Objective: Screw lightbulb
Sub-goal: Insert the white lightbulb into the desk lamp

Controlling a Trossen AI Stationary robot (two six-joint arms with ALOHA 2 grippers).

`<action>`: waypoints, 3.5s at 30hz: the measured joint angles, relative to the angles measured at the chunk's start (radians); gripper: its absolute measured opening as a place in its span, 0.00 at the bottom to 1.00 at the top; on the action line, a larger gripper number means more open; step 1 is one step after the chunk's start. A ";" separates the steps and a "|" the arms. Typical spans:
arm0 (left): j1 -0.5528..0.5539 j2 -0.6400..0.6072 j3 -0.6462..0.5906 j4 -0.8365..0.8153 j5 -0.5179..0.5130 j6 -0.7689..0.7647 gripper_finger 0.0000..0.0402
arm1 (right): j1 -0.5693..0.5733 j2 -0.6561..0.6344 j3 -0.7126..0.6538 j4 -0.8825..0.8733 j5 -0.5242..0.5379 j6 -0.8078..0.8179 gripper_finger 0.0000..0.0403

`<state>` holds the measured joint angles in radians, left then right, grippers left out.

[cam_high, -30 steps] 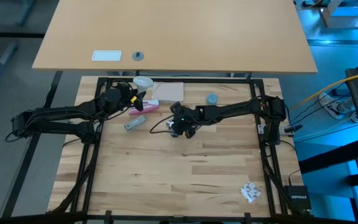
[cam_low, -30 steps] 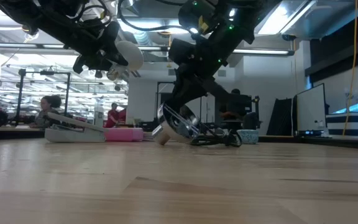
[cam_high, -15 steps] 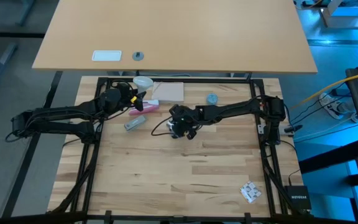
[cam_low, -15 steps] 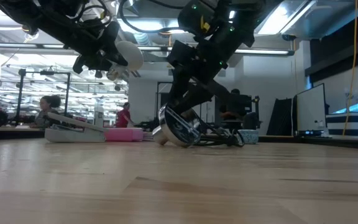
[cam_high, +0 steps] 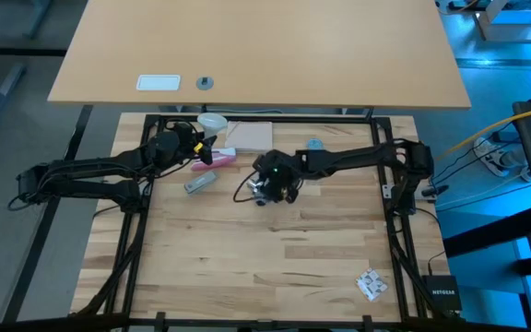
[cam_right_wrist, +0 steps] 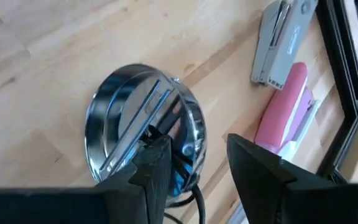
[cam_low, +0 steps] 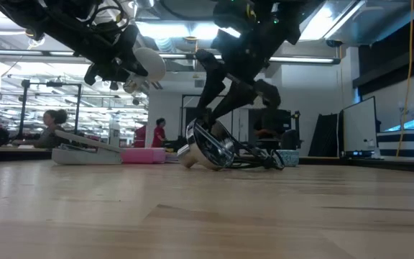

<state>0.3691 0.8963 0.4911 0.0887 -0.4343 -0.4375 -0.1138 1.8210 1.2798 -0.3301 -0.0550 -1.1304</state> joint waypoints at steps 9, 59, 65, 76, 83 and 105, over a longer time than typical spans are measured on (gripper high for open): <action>0.000 0.000 0.000 0.000 0.000 0.000 0.39 | -0.069 0.009 0.183 -0.203 -0.143 -0.059 0.41; 0.000 0.000 0.000 -0.003 0.000 0.000 0.39 | -0.135 0.308 0.624 -0.738 -0.358 -0.295 0.41; 0.000 0.000 0.000 -0.003 0.000 0.000 0.39 | -0.135 0.315 0.622 -0.771 -0.376 -0.327 0.41; 0.000 0.000 0.000 -0.004 0.000 0.000 0.39 | -0.134 0.386 0.623 -0.766 -0.400 -0.343 0.41; 0.000 0.000 0.000 -0.005 0.000 0.016 0.39 | -0.134 0.392 0.623 -0.769 -0.400 -0.355 0.37; 0.000 0.000 0.000 -0.004 0.000 0.018 0.39 | -0.134 0.388 0.624 -0.723 -0.271 -0.306 0.01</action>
<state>0.3693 0.8961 0.4911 0.0845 -0.4343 -0.4191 -0.2481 2.2093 1.9041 -1.0533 -0.3255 -1.4368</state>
